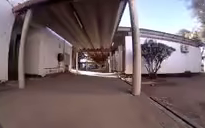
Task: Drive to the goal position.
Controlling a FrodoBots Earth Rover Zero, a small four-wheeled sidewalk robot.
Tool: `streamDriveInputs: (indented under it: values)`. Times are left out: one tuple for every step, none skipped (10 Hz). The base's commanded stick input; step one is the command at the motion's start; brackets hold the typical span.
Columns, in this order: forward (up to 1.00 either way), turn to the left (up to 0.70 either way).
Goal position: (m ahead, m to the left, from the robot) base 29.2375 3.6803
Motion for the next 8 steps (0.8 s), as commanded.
streamDriveInputs:
  values:
    - [0.70, 0.00]
    - [0.70, 0.00]
    - [0.70, 0.35]
    - [0.70, 0.35]
    - [0.70, 0.35]
    - [0.70, 0.35]
    - [0.70, 0.22]
    - [0.70, 0.05]
